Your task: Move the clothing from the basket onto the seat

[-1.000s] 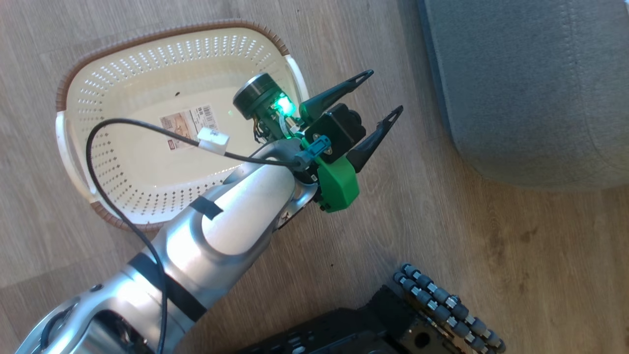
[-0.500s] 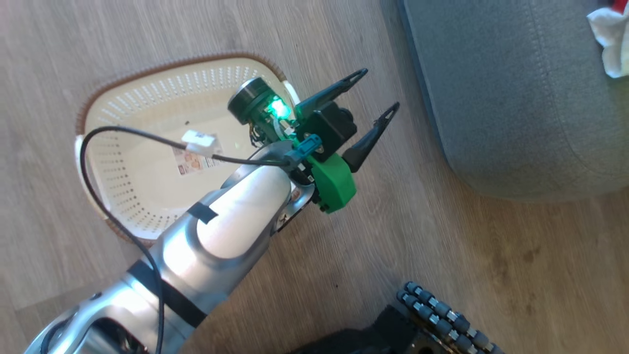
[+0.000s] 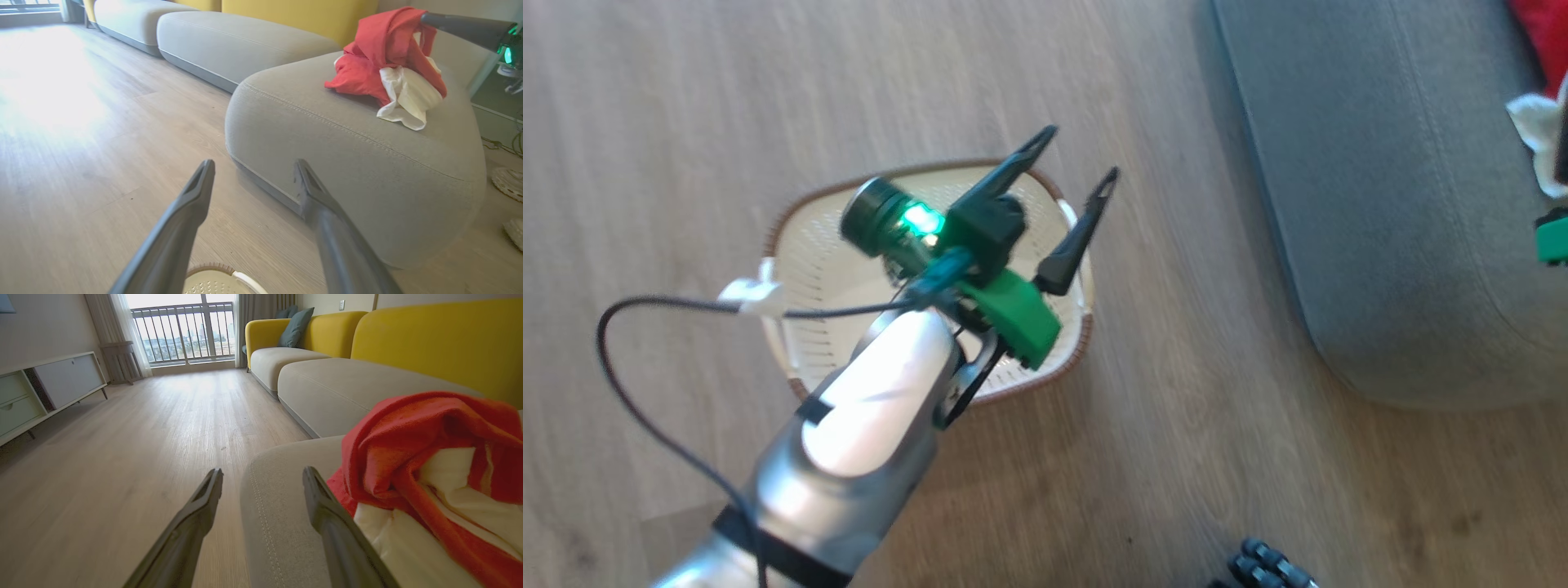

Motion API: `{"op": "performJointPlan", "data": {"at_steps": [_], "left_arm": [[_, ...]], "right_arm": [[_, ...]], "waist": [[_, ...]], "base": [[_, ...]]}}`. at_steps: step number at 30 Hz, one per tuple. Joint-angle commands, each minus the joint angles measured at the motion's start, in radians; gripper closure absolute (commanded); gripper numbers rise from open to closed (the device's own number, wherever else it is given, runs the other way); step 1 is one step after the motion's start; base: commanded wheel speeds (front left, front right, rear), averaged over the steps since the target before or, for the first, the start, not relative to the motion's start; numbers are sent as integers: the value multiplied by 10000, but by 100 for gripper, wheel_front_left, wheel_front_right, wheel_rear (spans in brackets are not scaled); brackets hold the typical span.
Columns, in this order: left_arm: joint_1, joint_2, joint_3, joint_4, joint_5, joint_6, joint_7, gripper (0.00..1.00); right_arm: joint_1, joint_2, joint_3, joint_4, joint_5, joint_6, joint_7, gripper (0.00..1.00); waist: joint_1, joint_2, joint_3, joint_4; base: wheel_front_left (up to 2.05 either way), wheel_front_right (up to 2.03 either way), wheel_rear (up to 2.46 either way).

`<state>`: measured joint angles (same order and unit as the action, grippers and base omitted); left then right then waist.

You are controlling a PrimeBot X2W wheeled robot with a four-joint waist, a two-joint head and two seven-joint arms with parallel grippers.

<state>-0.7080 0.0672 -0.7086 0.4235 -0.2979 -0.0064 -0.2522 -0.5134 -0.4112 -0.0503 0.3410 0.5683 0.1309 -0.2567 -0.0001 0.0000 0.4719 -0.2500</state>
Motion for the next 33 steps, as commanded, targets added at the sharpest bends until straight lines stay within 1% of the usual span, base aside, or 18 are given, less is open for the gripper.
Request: {"op": "performJointPlan", "data": {"at_steps": [1, 5, 11, 15, 23, 28, 33], "left_arm": [[226, 109, 581, -458, 27, 118, -95, 0], [1048, 156, 1539, -716, 103, 414, -95, 0], [2289, 293, 2903, -1132, 317, 539, -95, 0], [3120, 284, 3889, -1307, 366, 653, -95, 0], [4461, 190, 5265, -1509, 818, 585, -95, 0], [5179, 81, 6130, -1681, 1097, 724, -95, 0], [5753, -36, 6725, -1809, 1270, 626, -95, 0]], "right_arm": [[267, -175, 161, -408, -93, -2, -51, 0], [624, -35, 552, -556, -158, -2, -51, 0], [1081, 176, 1042, -515, -206, -2, -51, 0], [1396, 489, 1088, -468, -253, -2, -51, 0], [1931, 1029, 1432, -149, -573, -2, -51, 0], [2313, 1299, 1541, -45, -782, -2, -51, 0], [2700, 1500, 1709, 54, -996, -2, -51, 0]], "waist": [[1, 0, -599, 573], [1, 0, -1124, 1065], [1, 0, -1877, 1604], [1, 0, -2390, 1848], [1, 0, -3205, 2085], [1, 0, -3654, 2163], [1, 0, -4030, 2194]], "base": [[0, 0, 0], [0, 0, 0], [0, 0, 0], [0, 0, 0], [0, 0, 0], [0, 0, 0], [0, 0, 0]]}}
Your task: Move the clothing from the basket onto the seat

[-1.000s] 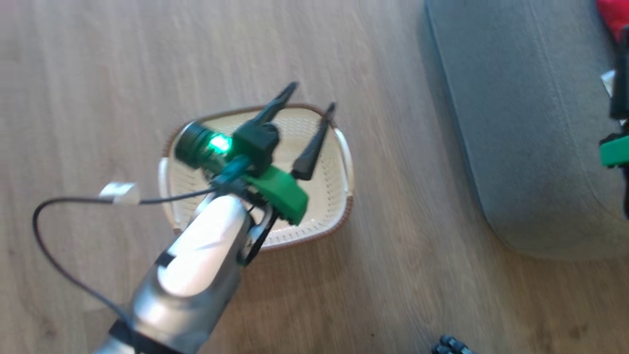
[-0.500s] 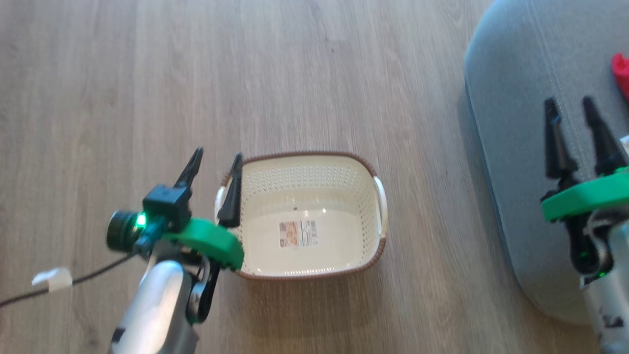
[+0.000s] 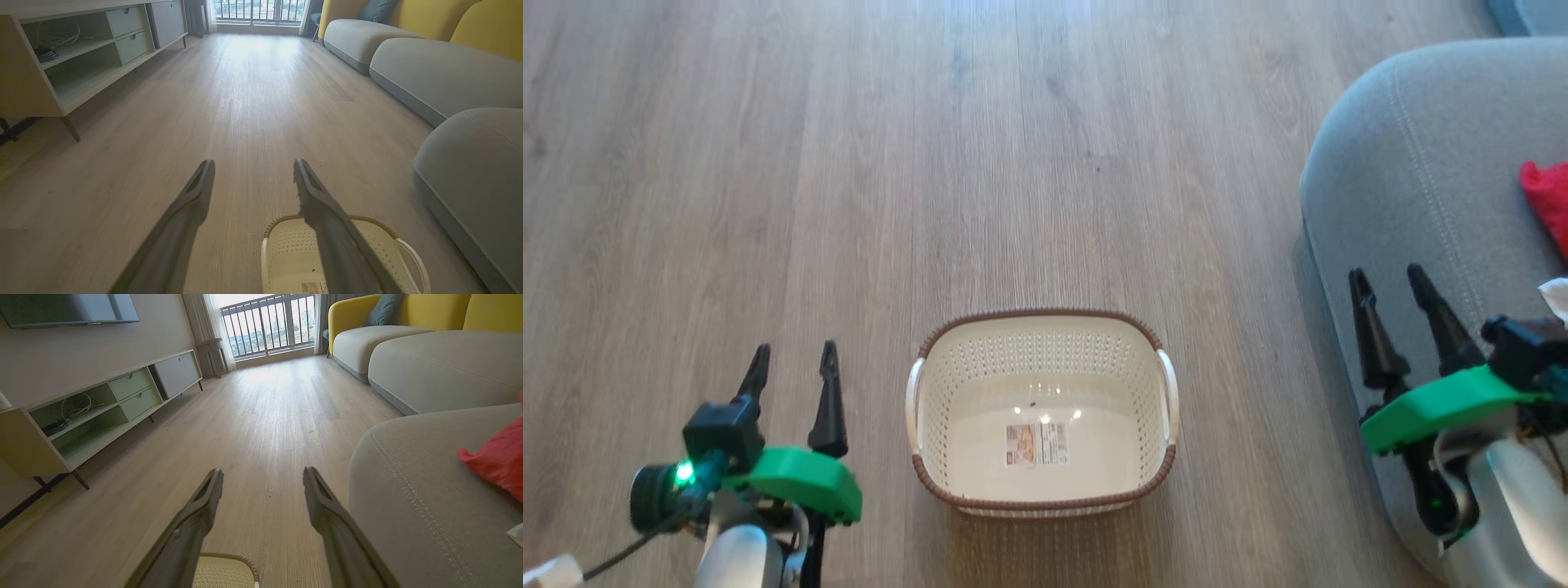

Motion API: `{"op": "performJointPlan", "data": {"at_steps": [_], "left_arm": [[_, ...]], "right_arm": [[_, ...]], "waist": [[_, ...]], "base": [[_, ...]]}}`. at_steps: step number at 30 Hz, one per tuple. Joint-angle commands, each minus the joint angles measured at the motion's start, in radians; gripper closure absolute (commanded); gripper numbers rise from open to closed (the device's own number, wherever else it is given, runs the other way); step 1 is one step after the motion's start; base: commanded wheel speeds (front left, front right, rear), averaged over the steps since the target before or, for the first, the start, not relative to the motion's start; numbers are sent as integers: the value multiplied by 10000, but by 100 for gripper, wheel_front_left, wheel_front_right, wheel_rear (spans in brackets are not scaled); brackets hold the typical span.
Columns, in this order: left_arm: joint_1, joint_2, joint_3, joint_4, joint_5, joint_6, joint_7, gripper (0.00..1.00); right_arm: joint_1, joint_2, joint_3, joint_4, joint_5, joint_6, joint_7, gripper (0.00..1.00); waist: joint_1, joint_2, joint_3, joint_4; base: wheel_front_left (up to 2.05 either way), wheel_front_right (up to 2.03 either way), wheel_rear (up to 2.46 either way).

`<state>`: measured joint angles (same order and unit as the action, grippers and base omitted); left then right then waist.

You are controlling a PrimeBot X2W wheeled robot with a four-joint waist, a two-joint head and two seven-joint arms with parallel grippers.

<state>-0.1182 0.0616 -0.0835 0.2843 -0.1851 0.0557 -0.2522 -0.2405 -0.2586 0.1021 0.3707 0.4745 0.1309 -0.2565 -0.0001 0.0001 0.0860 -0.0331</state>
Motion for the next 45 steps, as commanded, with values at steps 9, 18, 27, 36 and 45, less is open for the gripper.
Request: {"op": "performJointPlan", "data": {"at_steps": [9, 18, 27, 36, 45], "left_arm": [[644, -89, 993, -727, 392, -153, -95, 0], [954, -111, 896, -782, 320, -120, -95, 0], [1082, -113, 907, -904, 128, -112, -95, 0], [1334, -190, 640, 29, -311, -216, 190, 100], [1264, -184, 718, -23, -1353, -338, 432, 100]], "right_arm": [[473, 50, 249, -324, -555, -2, -53, 0], [737, 200, 332, 2, -703, -2, -53, 0], [737, 218, 424, 163, -789, -2, -53, 0], [1107, 456, 271, 866, -388, 0, 116, 100], [1128, 576, 90, 703, 479, 0, 383, 100]], "waist": [[1, -1, -672, 78], [1, -1, -896, 123], [1, -1, -890, 102], [1, -1, -872, 108], [1, -1, -868, 125]], "base": [[0, 0, 0], [0, 0, 0], [0, 0, 0], [0, 0, 0], [0, 0, 0]]}}
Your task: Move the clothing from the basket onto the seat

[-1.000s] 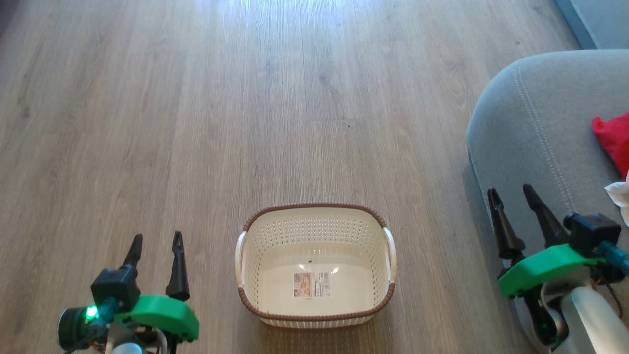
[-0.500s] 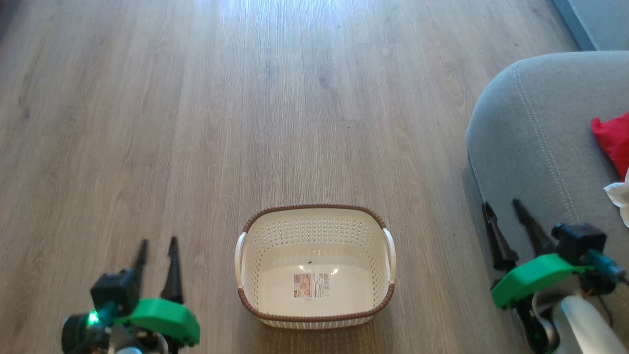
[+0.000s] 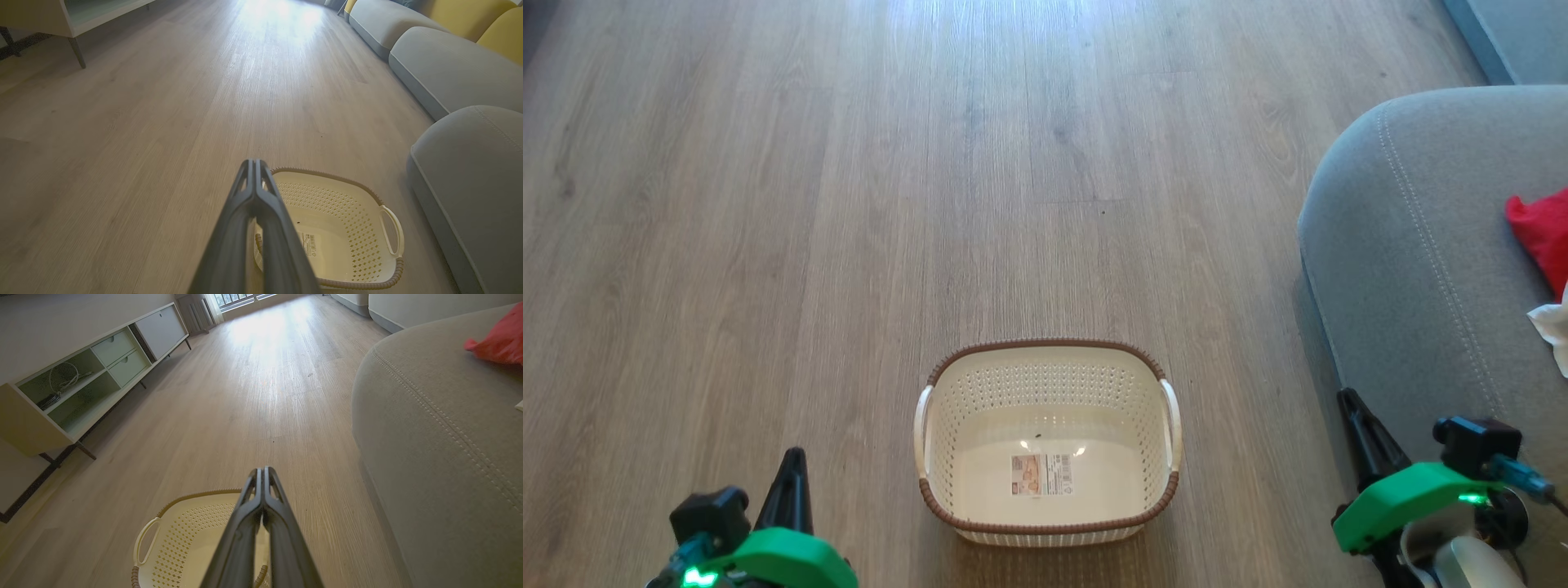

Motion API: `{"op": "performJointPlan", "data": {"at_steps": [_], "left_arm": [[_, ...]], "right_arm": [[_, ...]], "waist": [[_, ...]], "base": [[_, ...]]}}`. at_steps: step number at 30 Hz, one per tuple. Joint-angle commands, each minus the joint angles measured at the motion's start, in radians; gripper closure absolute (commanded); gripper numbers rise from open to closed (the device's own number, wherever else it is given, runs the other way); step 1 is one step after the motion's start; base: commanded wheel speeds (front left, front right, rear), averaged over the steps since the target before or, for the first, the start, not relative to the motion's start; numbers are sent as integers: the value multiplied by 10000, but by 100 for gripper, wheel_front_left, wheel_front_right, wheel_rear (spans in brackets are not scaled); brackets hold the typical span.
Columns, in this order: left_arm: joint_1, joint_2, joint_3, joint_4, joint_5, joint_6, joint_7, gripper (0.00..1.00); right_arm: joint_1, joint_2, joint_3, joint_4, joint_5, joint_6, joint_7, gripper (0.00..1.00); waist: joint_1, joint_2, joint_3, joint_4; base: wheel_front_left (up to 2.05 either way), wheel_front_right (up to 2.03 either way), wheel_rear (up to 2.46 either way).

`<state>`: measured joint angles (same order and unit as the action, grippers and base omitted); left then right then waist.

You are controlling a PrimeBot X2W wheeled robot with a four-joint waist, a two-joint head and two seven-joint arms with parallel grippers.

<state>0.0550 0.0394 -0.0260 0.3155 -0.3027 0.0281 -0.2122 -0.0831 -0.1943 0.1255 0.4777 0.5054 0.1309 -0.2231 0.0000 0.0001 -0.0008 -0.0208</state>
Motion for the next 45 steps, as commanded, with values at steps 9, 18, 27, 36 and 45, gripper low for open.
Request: {"op": "performJointPlan", "data": {"at_steps": [9, 18, 27, 36, 45], "left_arm": [[-536, 43, 217, -378, -1094, -170, 246, 100], [-626, 49, 315, -409, -2119, -292, 500, 100], [-720, 54, 417, -437, -3147, -413, 759, 100], [-815, 60, 519, -465, -4175, -535, 1018, 100], [-899, 65, 610, -489, -5088, -643, 1248, 100]], "right_arm": [[-430, 40, -301, -509, 943, 0, 282, 100], [-414, 160, -478, -666, 1807, 0, 544, 100], [-398, 281, -658, -822, 2674, -1, 809, 100], [-383, 401, -839, -979, 3540, -1, 1075, 100], [-369, 508, -1000, -1118, 4309, -1, 1311, 100]], "waist": [[0, -1, 3, 16], [0, -1, 6, 32], [0, -1, 9, 49], [0, -1, 12, 65], [0, -1, 15, 80]], "base": [[0, 0, 0], [0, 0, 0], [0, 0, 0], [0, 0, 0], [0, 0, 0]]}}
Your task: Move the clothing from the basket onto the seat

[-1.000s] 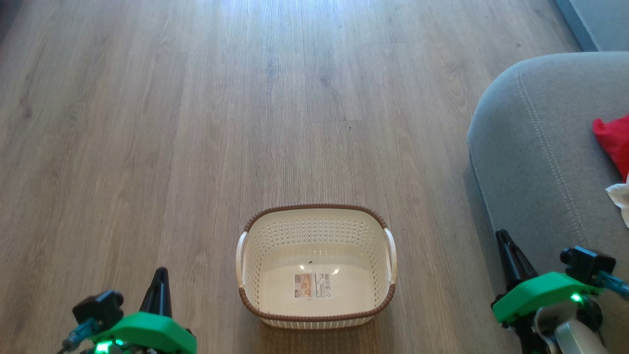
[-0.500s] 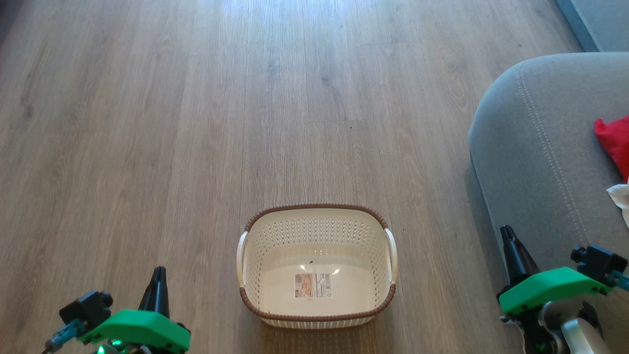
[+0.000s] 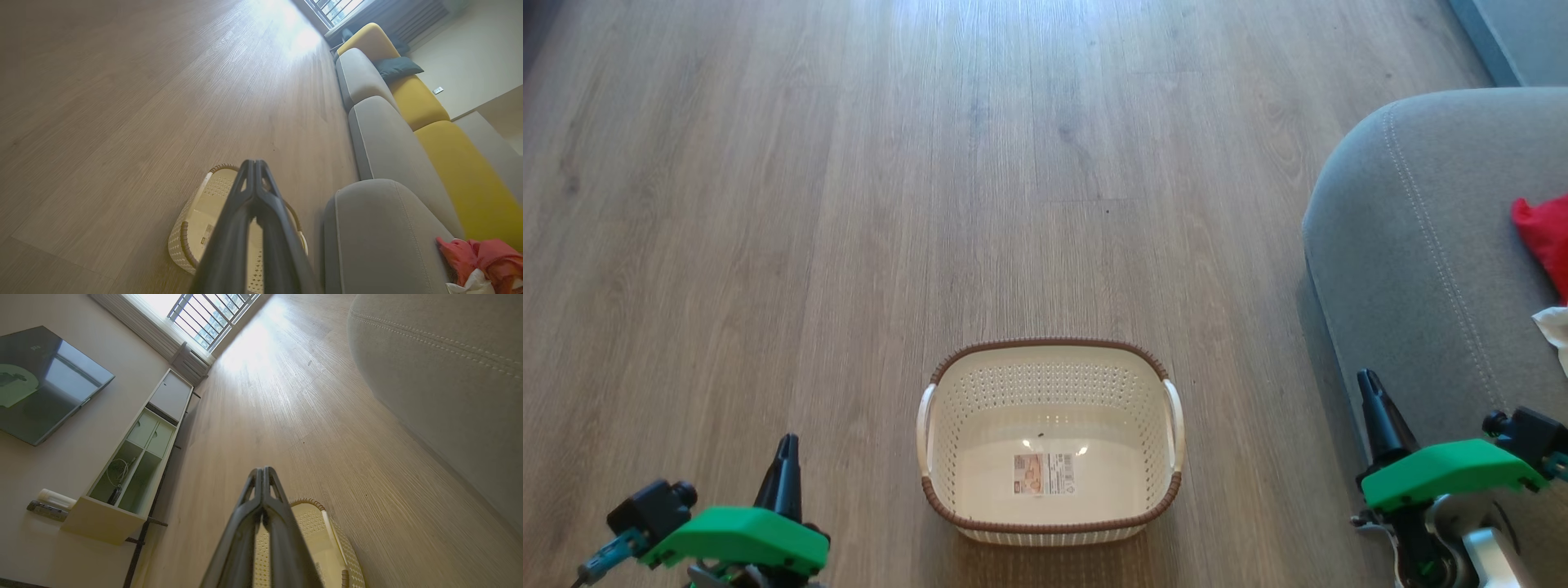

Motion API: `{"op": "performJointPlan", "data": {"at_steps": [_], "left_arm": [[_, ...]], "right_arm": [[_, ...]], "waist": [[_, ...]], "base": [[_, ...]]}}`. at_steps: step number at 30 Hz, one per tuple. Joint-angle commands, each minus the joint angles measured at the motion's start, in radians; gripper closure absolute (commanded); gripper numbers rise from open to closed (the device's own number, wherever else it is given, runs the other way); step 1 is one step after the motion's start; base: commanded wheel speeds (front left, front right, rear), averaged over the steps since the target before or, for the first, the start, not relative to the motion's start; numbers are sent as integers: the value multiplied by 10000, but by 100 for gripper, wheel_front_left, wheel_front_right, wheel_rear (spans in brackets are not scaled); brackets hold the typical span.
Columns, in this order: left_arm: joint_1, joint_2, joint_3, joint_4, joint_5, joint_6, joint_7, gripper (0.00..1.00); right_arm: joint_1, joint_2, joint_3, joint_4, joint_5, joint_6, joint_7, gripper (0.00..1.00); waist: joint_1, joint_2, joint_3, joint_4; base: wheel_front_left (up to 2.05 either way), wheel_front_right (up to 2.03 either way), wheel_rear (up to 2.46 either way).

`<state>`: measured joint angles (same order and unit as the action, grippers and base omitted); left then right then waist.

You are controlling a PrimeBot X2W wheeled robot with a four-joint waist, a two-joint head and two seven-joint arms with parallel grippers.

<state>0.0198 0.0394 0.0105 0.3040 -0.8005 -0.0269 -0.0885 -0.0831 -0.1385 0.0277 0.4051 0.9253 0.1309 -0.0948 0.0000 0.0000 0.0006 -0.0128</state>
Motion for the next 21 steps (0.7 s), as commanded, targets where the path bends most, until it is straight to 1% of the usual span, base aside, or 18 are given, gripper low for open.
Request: {"op": "performJointPlan", "data": {"at_steps": [1, 21], "left_arm": [[-557, 66, 257, -377, -225, -107, 40, 100], [-777, 79, 494, -440, -2619, -390, 643, 100]], "right_arm": [[-367, -37, -42, -408, 206, -1, 58, 100], [-331, 244, -464, -772, 2224, -1, 677, 100]], "waist": [[0, 0, 0, 2], [0, 0, 8, 40]], "base": [[0, 0, 0], [0, 0, 0]]}}
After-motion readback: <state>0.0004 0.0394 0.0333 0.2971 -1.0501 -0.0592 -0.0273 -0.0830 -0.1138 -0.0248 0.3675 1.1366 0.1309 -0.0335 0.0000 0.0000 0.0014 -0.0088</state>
